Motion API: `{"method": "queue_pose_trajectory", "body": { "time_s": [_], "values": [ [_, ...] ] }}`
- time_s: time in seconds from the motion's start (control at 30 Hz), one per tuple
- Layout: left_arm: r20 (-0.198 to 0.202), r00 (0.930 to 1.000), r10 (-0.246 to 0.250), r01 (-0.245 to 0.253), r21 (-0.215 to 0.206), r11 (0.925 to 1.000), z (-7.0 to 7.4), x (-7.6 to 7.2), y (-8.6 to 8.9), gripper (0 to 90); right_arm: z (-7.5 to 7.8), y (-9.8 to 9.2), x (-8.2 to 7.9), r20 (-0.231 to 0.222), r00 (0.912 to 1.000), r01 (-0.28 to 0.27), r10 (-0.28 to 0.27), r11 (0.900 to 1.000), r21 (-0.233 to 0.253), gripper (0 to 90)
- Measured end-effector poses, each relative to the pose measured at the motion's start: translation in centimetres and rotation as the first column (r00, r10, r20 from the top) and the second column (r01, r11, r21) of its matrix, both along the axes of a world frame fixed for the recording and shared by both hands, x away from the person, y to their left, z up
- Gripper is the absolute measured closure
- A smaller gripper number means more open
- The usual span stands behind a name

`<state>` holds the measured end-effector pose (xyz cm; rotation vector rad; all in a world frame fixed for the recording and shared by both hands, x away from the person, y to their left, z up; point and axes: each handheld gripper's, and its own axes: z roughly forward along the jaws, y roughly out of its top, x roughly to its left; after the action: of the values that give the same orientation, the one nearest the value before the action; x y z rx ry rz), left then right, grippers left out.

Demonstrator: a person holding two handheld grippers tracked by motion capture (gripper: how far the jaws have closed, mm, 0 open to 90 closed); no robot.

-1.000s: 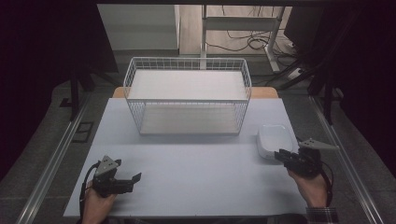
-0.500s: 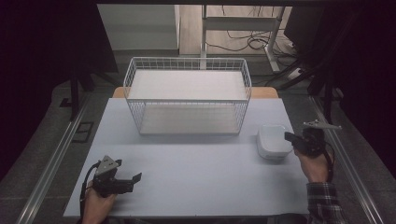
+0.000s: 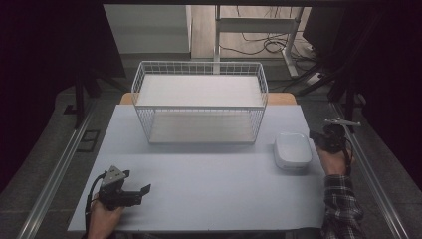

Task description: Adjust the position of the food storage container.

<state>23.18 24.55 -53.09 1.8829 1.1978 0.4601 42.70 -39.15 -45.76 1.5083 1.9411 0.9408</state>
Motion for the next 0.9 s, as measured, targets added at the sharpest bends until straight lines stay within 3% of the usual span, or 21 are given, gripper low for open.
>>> {"method": "queue_pose_trajectory", "body": {
  "time_s": [0.13,0.2,0.37,0.6,0.67,0.9],
  "values": [
    [0.000,1.0000,-0.001,0.001,-0.002,1.0000,0.0,0.0,0.0,3.9,-0.5,0.0,0.8,-0.008,1.0000,-0.003,0.003,1.000,-0.006,89.3],
    [0.001,1.0000,-0.001,0.001,-0.005,1.0000,0.0,0.0,0.0,3.9,-1.0,0.1,1.4,-0.032,0.9994,-0.008,0.009,1.000,0.019,89.3],
    [-0.001,1.0000,-0.003,0.003,-0.016,0.9999,0.0,0.0,0.1,4.0,-1.2,0.5,1.1,-0.033,0.9991,-0.026,0.028,0.999,0.035,89.3],
    [-0.002,1.0000,-0.004,0.004,-0.014,0.9999,0.0,0.0,0.1,4.1,-1.4,2.3,-0.1,-0.041,0.9943,-0.096,0.098,0.994,0.047,89.3],
    [-0.002,1.0000,-0.003,0.003,-0.016,0.9999,0.0,0.0,0.1,4.2,-1.7,3.3,-0.7,-0.049,0.9892,-0.136,0.138,0.990,0.049,89.3],
    [-0.002,1.0000,-0.005,0.005,-0.016,0.9999,0.0,0.0,0.1,4.2,-1.9,5.1,-1.8,-0.067,0.9775,-0.195,0.200,0.978,0.071,89.3]
  ]
}}
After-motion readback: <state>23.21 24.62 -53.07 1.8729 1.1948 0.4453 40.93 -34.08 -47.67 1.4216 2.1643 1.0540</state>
